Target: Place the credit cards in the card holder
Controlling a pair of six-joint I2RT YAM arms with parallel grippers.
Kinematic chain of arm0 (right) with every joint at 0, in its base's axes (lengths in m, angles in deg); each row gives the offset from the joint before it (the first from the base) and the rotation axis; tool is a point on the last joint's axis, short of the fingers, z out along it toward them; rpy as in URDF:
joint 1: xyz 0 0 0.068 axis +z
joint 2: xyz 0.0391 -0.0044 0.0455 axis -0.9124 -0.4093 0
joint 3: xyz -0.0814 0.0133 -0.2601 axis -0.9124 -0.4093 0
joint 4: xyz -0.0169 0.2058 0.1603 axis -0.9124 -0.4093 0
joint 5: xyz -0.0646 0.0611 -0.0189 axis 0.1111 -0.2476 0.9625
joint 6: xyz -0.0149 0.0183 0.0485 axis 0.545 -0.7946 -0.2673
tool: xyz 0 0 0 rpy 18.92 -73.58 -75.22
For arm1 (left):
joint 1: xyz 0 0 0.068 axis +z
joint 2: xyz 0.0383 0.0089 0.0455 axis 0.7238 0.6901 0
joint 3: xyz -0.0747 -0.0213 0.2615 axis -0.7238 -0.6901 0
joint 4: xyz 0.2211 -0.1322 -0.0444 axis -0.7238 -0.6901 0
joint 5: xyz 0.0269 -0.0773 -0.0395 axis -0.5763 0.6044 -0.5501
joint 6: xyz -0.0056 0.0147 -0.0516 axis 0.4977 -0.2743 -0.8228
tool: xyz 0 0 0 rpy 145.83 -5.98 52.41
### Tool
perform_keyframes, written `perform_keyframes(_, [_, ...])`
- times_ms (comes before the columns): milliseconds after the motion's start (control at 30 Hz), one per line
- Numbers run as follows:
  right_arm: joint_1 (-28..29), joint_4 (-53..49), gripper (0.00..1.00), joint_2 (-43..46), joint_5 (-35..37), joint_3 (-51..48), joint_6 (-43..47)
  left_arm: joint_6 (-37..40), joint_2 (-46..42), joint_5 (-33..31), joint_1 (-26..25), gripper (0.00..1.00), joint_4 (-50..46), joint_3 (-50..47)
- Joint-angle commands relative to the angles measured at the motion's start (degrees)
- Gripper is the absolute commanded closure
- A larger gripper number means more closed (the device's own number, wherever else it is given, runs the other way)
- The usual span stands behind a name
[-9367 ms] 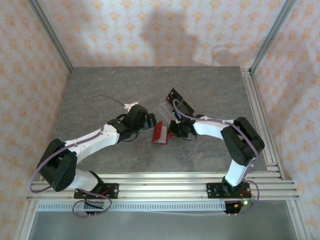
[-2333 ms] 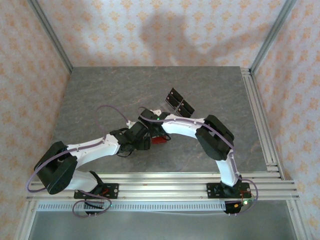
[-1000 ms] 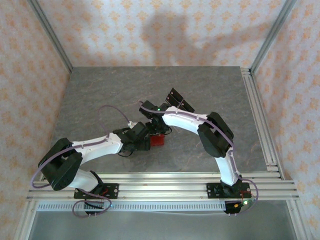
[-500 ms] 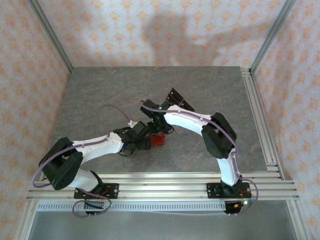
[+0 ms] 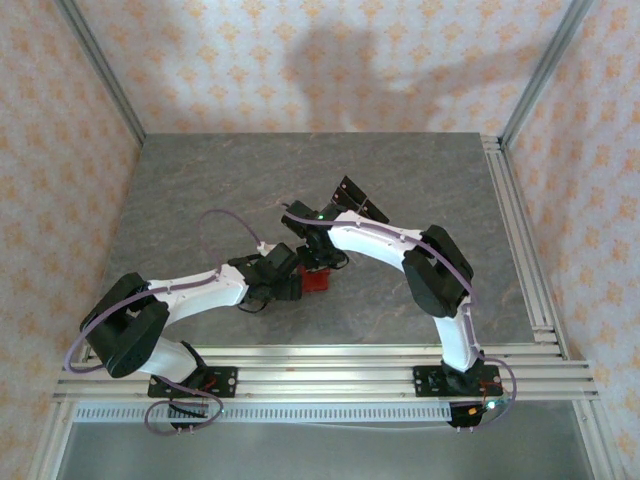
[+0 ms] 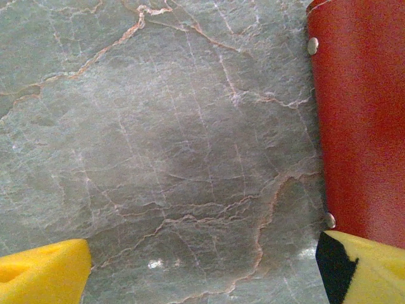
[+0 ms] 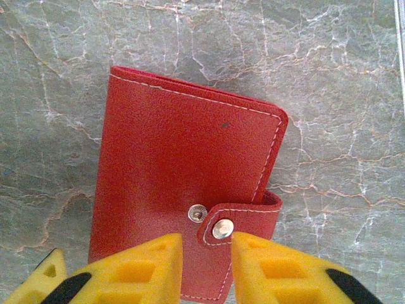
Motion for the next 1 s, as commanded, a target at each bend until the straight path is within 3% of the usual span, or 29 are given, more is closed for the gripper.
perform_keyframes(0, [0.03,-1.81,0.79,-0.9,1.74,-0.76,0.39,0.67,0.37,-1.63,0.43,0.07,0.43,0.93])
perform_keyframes(467, [0.03,-1.4,0.88,-1.36,1.62,-1.68,0.62,0.49,0.36,-1.58,0.49,0.06,0.63,0.69])
perform_keyframes(633, [0.03,-1.48,1.0,-1.15,2.09,-1.44,0.74,0.4,0.53,-1.57,0.45,0.07,0.72,0.61])
perform_keyframes(867, [-0.01,-1.44,1.0,1.2,2.4,-1.77,0.06,0.41,0.65,-1.51,0.43,0.07,1.07,0.51])
perform_keyframes(967, [-0.01,-1.27,0.81,2.16,2.66,-1.79,-0.56,0.49,0.71,-1.42,0.48,0.07,1.16,0.45])
